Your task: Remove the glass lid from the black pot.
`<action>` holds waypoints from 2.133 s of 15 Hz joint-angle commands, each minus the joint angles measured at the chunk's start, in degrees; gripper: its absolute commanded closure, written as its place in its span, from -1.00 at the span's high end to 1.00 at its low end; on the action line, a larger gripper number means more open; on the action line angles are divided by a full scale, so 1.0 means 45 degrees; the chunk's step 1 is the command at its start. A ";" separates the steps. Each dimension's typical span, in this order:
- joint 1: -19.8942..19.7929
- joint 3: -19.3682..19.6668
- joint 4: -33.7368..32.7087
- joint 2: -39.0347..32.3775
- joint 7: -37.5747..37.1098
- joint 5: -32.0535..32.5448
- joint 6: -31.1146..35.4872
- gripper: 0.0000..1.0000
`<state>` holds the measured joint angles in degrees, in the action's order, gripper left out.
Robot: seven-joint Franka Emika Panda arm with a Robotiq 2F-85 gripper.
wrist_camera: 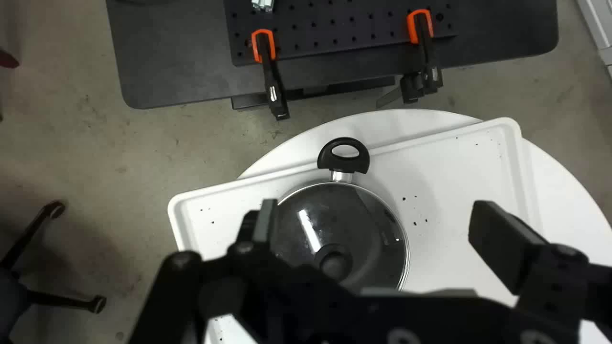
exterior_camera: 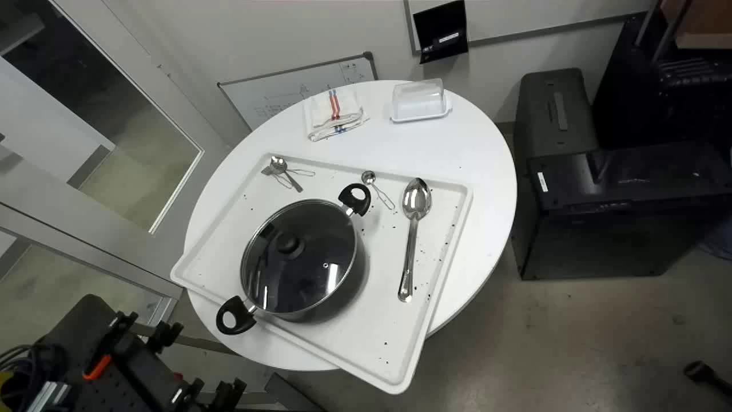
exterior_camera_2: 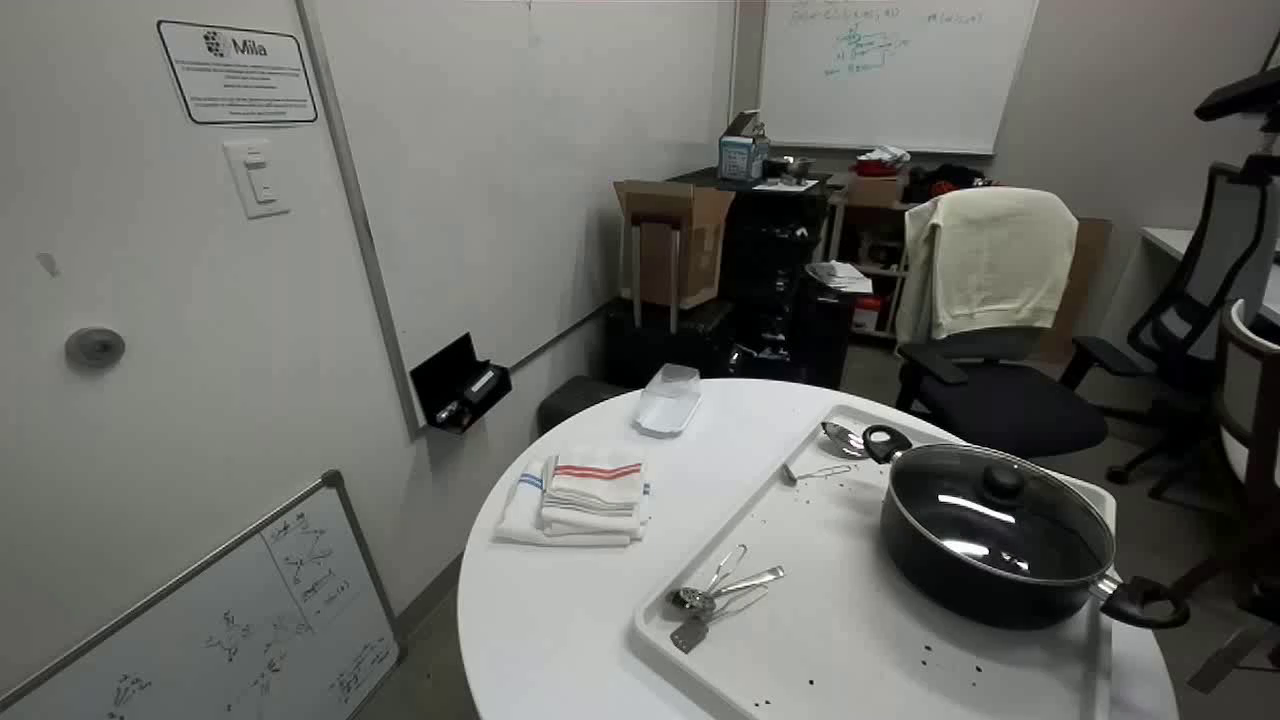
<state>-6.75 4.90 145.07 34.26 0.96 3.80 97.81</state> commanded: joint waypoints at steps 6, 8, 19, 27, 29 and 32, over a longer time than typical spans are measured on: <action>0.0051 0.0046 -0.0017 -0.0003 -0.0021 0.0021 -0.0015 1.00; 0.0068 0.0051 0.0030 -0.0071 0.0036 0.0050 0.0109 1.00; 0.0257 0.0064 0.1745 -0.1871 0.0614 0.0369 0.5360 1.00; 0.0403 0.0135 0.2339 -0.4415 0.1309 0.0139 1.0021 1.00; 0.0470 0.0159 0.2308 -0.5263 0.1510 -0.0028 1.1058 1.00; 0.0561 0.0182 0.2099 -0.6647 0.1786 -0.0406 1.2452 1.00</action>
<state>-5.28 4.88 155.89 10.60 6.51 4.31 148.06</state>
